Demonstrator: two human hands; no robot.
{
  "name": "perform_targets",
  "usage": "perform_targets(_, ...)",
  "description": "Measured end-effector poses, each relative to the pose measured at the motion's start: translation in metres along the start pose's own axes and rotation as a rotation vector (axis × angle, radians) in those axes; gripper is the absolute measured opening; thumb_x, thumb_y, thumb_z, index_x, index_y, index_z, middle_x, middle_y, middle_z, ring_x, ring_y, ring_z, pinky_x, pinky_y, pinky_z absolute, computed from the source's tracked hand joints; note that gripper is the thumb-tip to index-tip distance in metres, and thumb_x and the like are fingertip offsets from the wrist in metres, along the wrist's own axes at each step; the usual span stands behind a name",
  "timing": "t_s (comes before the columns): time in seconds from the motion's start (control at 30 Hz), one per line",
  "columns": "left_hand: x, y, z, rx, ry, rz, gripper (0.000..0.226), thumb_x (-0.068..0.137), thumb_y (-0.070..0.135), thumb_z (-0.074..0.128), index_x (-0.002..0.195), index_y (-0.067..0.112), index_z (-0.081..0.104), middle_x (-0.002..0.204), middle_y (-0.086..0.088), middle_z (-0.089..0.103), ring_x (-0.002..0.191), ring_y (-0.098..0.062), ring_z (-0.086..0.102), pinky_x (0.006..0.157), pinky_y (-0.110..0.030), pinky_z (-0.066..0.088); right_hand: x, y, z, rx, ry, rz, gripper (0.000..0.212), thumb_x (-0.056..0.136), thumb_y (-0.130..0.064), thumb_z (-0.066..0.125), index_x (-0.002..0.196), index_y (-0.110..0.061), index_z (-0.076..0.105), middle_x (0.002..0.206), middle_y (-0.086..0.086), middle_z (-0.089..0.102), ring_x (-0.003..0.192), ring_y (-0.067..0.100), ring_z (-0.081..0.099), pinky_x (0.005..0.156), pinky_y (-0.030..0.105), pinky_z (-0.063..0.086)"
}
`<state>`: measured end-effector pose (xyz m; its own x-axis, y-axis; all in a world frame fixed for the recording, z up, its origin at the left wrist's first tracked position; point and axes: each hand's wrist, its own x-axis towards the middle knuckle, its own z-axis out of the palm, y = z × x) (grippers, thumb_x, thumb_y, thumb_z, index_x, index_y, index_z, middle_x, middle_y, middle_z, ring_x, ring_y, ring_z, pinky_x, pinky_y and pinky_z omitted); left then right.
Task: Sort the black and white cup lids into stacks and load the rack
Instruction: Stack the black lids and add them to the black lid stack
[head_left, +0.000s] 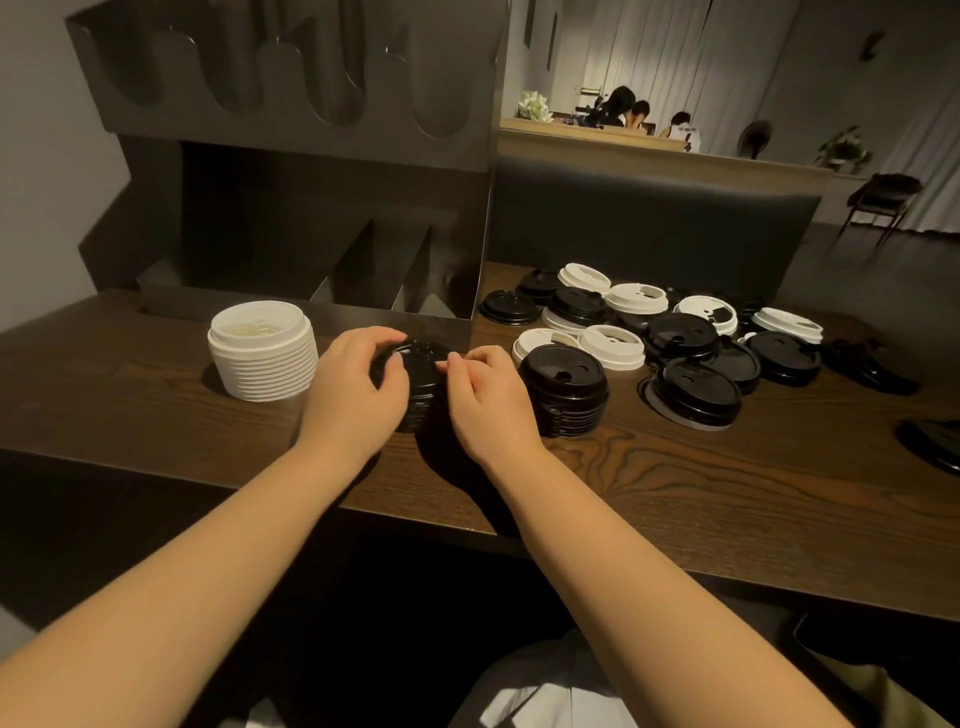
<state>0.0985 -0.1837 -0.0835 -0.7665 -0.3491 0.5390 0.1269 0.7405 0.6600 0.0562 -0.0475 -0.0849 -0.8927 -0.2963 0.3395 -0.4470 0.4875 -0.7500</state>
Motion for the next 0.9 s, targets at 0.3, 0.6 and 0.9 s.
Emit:
perform_targets(0.3,0.014,-0.019,0.002,0.305,-0.079,-0.05,0.035,0.093,0.023,0.052,0.124,0.007,0.059,0.128,-0.013,0.057,0.127,-0.029,0.045,0.106,-0.045,0.036,0.009,-0.01,-0.007,0.019,-0.052,-0.073,0.045,0.104,-0.035,0.026,0.133,-0.014,0.054,0.136,0.007,0.049,0.132,0.02,0.037,0.11,0.034,0.028)
perform_targets(0.6,0.003,0.048,0.035,-0.076,-0.104,-0.012,0.036,0.103,0.022,0.034,0.135,0.013,0.05,0.152,-0.002,0.036,0.146,-0.014,0.015,0.116,-0.032,0.013,-0.01,0.031,-0.059,0.026,0.166,0.283,0.048,0.104,-0.029,0.02,0.138,-0.009,0.047,0.153,0.013,0.03,0.144,0.027,0.017,0.117,0.04,0.01)
perform_targets(0.9,0.005,0.072,0.044,-0.227,0.031,0.053,0.035,0.104,0.017,0.032,0.132,0.015,0.052,0.145,0.001,0.044,0.132,0.0,0.027,0.104,-0.016,0.02,0.013,-0.003,-0.026,0.222,-0.126,0.298,0.038,0.103,-0.016,0.027,0.129,0.0,0.049,0.136,0.019,0.05,0.129,0.032,0.042,0.109,0.049,0.03)
